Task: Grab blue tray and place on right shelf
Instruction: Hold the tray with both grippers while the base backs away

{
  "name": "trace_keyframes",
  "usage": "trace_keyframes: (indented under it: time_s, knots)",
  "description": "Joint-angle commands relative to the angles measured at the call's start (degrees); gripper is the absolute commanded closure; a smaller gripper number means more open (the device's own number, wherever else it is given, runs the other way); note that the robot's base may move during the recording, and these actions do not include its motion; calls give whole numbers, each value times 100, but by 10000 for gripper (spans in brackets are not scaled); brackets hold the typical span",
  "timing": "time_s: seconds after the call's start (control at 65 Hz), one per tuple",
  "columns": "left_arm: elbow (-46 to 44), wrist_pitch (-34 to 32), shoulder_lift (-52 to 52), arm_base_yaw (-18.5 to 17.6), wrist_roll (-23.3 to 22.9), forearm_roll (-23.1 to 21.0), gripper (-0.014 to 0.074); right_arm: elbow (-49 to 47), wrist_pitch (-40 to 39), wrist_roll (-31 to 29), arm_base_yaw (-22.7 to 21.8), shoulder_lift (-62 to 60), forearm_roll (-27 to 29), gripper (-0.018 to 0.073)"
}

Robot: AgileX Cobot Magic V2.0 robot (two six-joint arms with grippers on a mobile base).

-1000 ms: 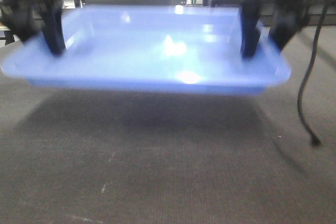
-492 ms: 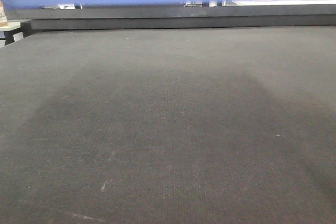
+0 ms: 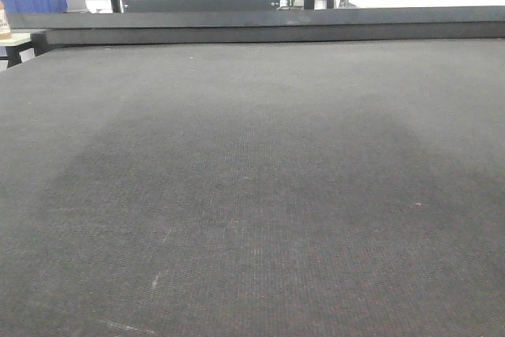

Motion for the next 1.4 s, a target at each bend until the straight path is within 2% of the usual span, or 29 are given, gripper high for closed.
trace_keyframes:
  time_s: [0.0, 1.215, 1.385]
  knots:
    - [-162, 480, -169, -94, 178, -16, 645, -188, -22, -147, 35, -158, -28, 503]
    - [-162, 470, -159, -94, 178, -30, 645, -188, -13, -147, 35, -132, -28, 503]
    - [-162, 470, -159, -94, 178, -303, 645, -188, -13, -147, 35, -132, -28, 503]
